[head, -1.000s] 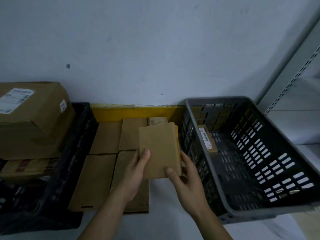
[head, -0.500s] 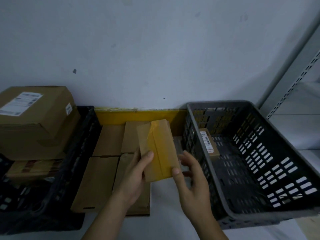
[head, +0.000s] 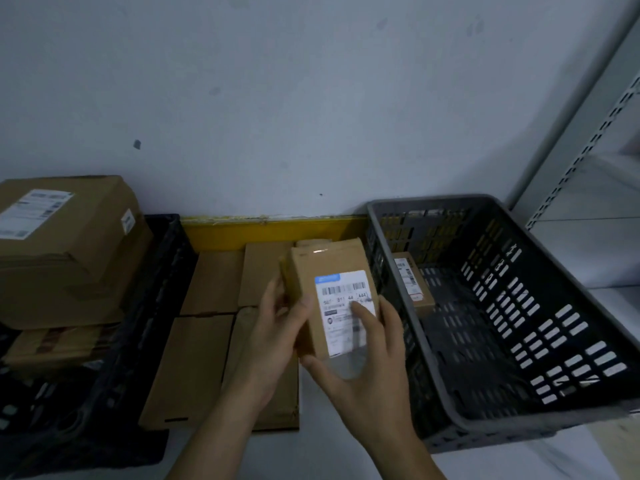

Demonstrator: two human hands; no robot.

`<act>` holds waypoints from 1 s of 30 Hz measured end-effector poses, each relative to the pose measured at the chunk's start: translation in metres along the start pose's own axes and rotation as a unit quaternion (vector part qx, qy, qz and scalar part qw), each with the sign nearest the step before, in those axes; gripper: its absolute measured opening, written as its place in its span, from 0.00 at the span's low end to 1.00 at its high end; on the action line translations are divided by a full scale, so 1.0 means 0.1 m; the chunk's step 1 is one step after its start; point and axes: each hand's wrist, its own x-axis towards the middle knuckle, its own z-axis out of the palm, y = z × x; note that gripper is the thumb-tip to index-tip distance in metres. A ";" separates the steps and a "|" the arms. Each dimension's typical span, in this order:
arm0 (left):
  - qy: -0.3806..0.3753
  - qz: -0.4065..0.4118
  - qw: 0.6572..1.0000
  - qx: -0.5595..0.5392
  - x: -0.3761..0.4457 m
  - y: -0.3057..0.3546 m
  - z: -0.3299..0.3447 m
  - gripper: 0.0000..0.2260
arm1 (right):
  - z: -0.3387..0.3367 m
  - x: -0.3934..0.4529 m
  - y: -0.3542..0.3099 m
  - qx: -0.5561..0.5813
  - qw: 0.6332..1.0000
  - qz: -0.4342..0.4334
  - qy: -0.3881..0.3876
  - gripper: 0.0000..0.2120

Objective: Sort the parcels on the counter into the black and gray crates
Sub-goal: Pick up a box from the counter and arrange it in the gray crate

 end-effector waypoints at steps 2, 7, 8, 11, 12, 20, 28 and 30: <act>-0.009 0.005 1.000 0.021 0.02 0.02 0.03 0.34 | -0.01 -0.01 -0.01 0.008 0.999 -0.038 0.001 0.39; -0.017 0.005 1.000 0.019 0.05 0.01 0.02 0.21 | -0.20 0.14 0.03 0.110 0.994 0.020 0.000 0.26; -0.029 0.000 0.999 0.016 0.05 0.02 0.04 0.23 | -0.26 0.19 0.03 0.130 0.991 0.038 -0.017 0.27; -0.057 -0.007 0.998 0.002 0.09 0.05 0.14 0.29 | -0.48 0.29 0.06 0.149 0.985 0.050 -0.075 0.30; -0.067 -0.007 0.998 0.002 0.11 0.05 0.19 0.31 | -0.57 0.31 0.07 0.144 0.985 0.050 -0.085 0.30; -0.167 -0.011 0.983 0.079 0.31 0.06 0.85 0.30 | -1.35 0.44 0.24 0.077 0.989 0.095 -0.084 0.33; -0.099 0.104 0.869 0.474 0.68 -0.11 1.48 0.37 | -1.96 1.15 1.17 0.030 0.990 0.134 -0.036 0.28; -0.075 0.107 0.814 0.565 0.84 -0.22 1.61 0.40 | -2.00 1.44 1.55 0.005 0.990 0.136 -0.040 0.29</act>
